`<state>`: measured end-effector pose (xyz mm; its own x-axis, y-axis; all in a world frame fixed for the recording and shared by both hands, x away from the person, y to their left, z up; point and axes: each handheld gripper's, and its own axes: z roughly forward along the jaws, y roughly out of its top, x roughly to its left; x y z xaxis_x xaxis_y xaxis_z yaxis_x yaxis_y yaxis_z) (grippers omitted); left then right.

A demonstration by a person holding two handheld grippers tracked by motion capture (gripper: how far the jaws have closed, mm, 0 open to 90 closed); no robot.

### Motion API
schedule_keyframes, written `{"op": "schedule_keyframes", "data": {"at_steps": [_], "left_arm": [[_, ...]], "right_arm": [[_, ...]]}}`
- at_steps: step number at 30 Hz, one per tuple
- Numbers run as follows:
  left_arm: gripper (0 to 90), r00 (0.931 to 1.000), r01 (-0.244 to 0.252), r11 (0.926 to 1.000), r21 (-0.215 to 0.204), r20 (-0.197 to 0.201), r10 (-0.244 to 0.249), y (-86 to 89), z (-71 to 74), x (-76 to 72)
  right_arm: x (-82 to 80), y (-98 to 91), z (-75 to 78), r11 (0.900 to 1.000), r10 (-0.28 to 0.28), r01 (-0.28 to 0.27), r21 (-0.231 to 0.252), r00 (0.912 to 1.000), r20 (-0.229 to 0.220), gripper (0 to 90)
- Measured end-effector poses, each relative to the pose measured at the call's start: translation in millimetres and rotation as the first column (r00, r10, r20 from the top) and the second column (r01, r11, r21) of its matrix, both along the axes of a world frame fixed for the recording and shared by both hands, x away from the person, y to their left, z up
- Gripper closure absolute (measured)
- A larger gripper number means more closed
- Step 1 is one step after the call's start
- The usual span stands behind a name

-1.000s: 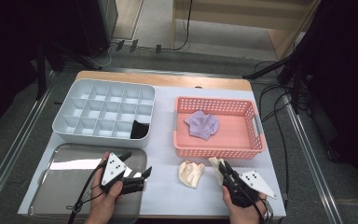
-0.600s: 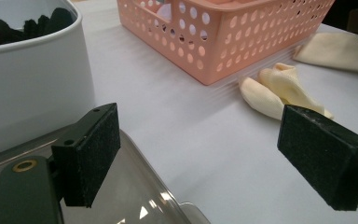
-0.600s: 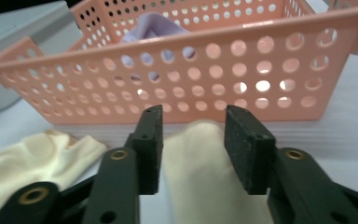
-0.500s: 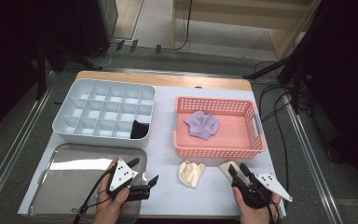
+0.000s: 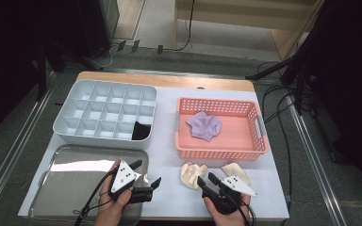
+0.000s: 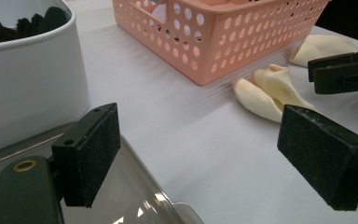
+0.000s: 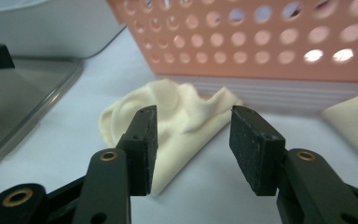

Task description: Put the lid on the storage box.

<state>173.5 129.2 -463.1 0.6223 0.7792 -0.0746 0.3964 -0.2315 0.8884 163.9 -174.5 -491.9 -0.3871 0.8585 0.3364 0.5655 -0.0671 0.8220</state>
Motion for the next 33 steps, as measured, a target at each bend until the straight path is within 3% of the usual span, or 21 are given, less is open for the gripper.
{"op": "schedule_keyframes", "data": {"at_steps": [5,10,13,14,15,18,22,25,27,29,32,33], "left_arm": [[14.2,1.0000,-0.001,1.0000,-0.001,-0.009,0.001,-1.7,-1.1,0.4],[14.2,0.9997,0.013,0.9999,0.004,-0.020,-0.013,-5.5,-2.3,-0.4],[14.2,0.9995,0.015,0.9999,-0.001,-0.028,-0.015,-5.4,-2.0,-0.2],[14.3,0.9995,0.015,0.9999,-0.001,-0.028,-0.015,-5.4,-2.0,-0.2],[14.3,0.9995,0.010,0.9999,-0.004,-0.030,-0.010,-4.8,-1.5,0.2],[14.5,0.9995,0.007,0.9999,-0.010,-0.031,-0.007,-3.8,-0.5,0.4],[14.5,0.9995,0.006,0.9999,-0.009,-0.032,-0.006,-4.1,-0.2,0.4],[14.5,0.9994,0.011,0.9999,-0.006,-0.034,-0.011,-4.8,-0.9,0.4],[14.5,0.9994,0.010,0.9999,-0.008,-0.034,-0.010,-4.8,-0.6,0.2],[14.5,0.9995,0.006,0.9999,-0.009,-0.032,-0.006,-4.2,-0.4,0.4],[14.5,0.9994,0.007,0.9999,-0.008,-0.034,-0.007,-4.2,-0.8,0.3],[14.5,0.9994,0.007,0.9999,-0.008,-0.034,-0.007,-4.2,-0.8,0.3]], "right_arm": [[-5.1,16.7,2.2,0.9985,0.052,-0.053,0.014,0.9985,0.017,52.4],[-2.7,31.6,0.3,0.9966,0.071,-0.070,-0.044,0.9973,0.020,53.6],[-0.6,33.9,-1.8,0.9933,0.066,-0.064,-0.096,0.9976,0.022,66.3],[-0.6,33.9,-1.8,0.9933,0.066,-0.064,-0.096,0.9976,0.022,66.3],[1.0,33.4,-3.3,0.9909,0.082,-0.082,-0.107,0.9966,-0.007,83.0],[1.1,32.3,-2.0,0.9889,0.091,-0.091,-0.117,0.9958,-0.006,86.4],[-0.7,33.0,1.9,0.9863,0.123,-0.119,-0.115,0.9918,0.033,86.1],[-1.4,42.4,0.6,0.9886,0.098,-0.091,-0.119,0.9941,0.046,61.3],[0.5,46.8,-0.5,0.9918,0.083,-0.078,-0.101,0.9957,0.041,51.9],[2.8,52.4,-1.5,0.9905,0.072,-0.068,-0.119,0.9969,0.031,48.0],[5.0,62.8,-3.3,0.9716,0.056,-0.048,-0.232,0.9980,0.028,46.7],[5.0,62.8,-3.3,0.9716,0.056,-0.048,-0.232,0.9980,0.028,46.7]]}}
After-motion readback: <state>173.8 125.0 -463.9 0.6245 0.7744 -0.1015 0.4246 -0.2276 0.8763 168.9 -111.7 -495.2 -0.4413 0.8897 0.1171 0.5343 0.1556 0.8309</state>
